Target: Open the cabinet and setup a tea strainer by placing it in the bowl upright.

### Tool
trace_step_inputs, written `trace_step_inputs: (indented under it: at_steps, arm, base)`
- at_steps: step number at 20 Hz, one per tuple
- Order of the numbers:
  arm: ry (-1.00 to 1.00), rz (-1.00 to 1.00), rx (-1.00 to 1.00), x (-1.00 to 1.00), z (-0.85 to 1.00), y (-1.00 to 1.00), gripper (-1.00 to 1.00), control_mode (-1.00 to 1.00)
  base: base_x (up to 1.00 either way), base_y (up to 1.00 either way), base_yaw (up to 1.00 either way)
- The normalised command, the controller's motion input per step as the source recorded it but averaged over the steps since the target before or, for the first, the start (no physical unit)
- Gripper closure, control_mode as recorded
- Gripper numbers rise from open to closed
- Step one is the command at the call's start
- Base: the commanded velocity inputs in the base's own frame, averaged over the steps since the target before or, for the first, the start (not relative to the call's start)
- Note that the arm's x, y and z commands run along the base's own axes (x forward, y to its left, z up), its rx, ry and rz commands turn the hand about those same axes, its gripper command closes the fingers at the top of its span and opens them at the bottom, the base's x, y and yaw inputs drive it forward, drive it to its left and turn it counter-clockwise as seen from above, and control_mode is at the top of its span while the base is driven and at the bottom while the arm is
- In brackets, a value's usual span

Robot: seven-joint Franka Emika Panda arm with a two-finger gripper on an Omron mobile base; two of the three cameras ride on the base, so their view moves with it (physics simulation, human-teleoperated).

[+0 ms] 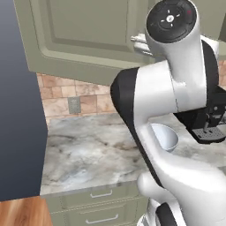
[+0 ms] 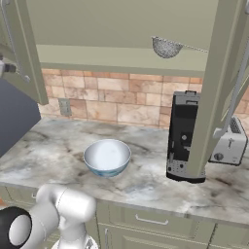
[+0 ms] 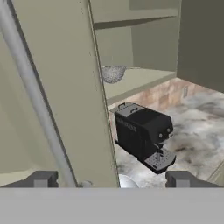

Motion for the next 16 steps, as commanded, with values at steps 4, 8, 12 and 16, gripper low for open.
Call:
trace_step_inputs:
  at_steps: [4, 8, 12, 16]
  arm:
    - [0.00, 0.15, 0.62, -0.34, -0.07, -0.85, -1.00, -1.00]
    - [0.00, 0.17, 0.57, -0.29, -0.06, -0.84, -1.00, -1.00]
    - [0.03, 0.24, 0.66, -0.09, -0.18, -0.71, -1.00, -1.00]
    - [0.21, 0.29, 0.59, 0.32, -0.41, -0.21, -1.00, -1.00]
  base:
    - [0.00, 0.00, 0.00]
    - [0.00, 0.00, 0.00]
    - [0.00, 0.00, 0.00]
    - [0.00, 0.00, 0.00]
